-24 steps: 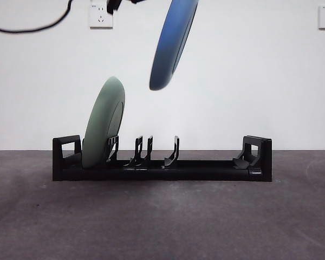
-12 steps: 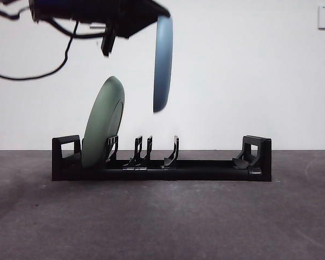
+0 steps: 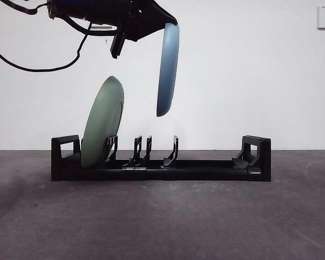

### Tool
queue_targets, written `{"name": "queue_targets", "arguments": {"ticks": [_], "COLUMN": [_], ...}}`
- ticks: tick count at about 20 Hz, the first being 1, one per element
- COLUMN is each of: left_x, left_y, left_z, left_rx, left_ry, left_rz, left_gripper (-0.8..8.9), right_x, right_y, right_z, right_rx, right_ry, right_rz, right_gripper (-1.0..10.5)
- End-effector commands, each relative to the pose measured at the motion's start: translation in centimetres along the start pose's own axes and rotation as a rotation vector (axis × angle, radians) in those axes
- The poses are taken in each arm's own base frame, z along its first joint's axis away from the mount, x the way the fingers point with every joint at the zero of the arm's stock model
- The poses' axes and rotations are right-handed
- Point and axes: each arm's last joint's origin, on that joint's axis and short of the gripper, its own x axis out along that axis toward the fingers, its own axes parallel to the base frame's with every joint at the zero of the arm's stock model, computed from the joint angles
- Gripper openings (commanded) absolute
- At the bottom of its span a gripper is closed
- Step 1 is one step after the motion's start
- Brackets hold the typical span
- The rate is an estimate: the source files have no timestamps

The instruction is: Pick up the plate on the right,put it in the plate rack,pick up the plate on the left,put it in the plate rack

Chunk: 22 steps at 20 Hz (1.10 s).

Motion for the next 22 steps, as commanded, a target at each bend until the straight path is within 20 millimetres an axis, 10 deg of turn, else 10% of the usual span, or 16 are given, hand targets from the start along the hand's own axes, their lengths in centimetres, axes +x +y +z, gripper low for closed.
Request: {"name": "queue_targets", "arguments": {"ticks": [1,22], "left_x": [0.1,2.1], "left_y": [0.1,4.1], "left_z": [-0.1,-4.3], "left_rx": [0.043,-0.002], "left_ry": [0.004,0.117], "left_rz": [0.002,0.152], "left_gripper": [-0.09,-0.09], "right_x": [0.1,0.1], "right_y": [0.0,0.0], "right_z": [-0.1,-0.1], "right_rx": [-0.008,-0.009], "right_ry": [-0.001,0.0], "right_rz": [-0.002,-0.002], "right_gripper": [3.7,3.7]}}
